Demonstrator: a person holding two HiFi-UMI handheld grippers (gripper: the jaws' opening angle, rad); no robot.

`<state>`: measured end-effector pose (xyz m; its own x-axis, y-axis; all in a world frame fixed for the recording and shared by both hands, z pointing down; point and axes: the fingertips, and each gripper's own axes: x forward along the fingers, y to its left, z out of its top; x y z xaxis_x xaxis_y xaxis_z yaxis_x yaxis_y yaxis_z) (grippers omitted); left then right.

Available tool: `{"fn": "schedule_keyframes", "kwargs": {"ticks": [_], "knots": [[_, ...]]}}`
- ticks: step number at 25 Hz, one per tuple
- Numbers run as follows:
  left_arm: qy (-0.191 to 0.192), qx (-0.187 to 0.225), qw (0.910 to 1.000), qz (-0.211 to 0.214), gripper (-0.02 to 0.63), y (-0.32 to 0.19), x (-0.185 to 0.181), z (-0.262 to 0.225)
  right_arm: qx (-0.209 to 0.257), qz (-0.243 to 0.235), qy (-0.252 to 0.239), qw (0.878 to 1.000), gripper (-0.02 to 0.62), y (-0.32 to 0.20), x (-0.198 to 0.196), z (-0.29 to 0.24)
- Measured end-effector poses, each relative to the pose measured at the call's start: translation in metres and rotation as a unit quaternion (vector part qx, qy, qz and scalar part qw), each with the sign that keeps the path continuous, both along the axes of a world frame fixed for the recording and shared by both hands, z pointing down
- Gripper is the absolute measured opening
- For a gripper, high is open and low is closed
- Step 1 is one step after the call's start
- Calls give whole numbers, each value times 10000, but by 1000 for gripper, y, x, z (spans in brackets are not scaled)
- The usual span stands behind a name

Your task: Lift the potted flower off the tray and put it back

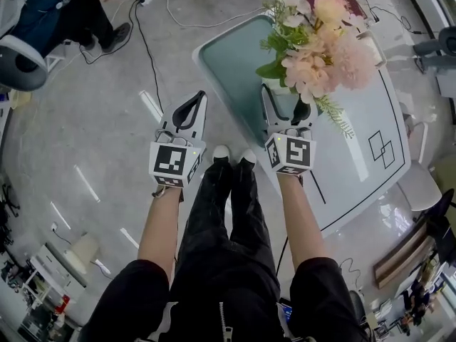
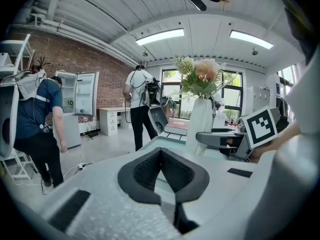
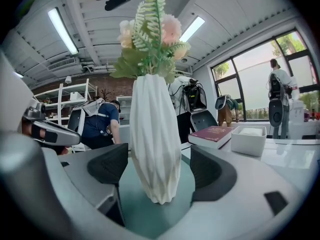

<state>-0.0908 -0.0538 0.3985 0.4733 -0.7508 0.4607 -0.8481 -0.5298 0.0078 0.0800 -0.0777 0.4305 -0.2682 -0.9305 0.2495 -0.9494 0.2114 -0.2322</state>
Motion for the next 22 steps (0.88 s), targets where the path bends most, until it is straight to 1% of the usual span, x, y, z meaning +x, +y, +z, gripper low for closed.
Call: {"fn": "schedule_keyframes", "kwargs": {"ticks": [4,8,12,13,14,15,16,18,19,22], "knots": [[48,38,9999,157,5,0,16,-4,-15,-18,-20,10000,376,14,0,-5],[110,89,9993,345,5,-1,39,-17,-39,-54,-49,10000,374,30,10,-24],[195,89,9985,499,5,0,60,-32,-257,-183,-213,9993,373,53,24,-48],[219,79,9983,531,5,3,65,-35,-316,-239,-220,9990,363,60,27,-54],[246,63,9981,567,5,6,69,-39,-374,-299,-182,9987,343,68,30,-59],[270,46,9978,609,5,10,74,-41,-432,-352,-113,9984,278,76,33,-64],[288,28,9974,655,5,16,79,-44,-484,-381,-48,9981,187,83,37,-68],[310,-18,9967,746,5,27,87,-48,-537,-329,-37,9980,79,94,44,-77],[318,-44,9963,793,5,33,90,-50,-550,-265,-86,9981,54,99,46,-82],[369,-86,9948,943,5,48,101,-60,-659,-98,-197,9976,21,112,52,-96]]}}
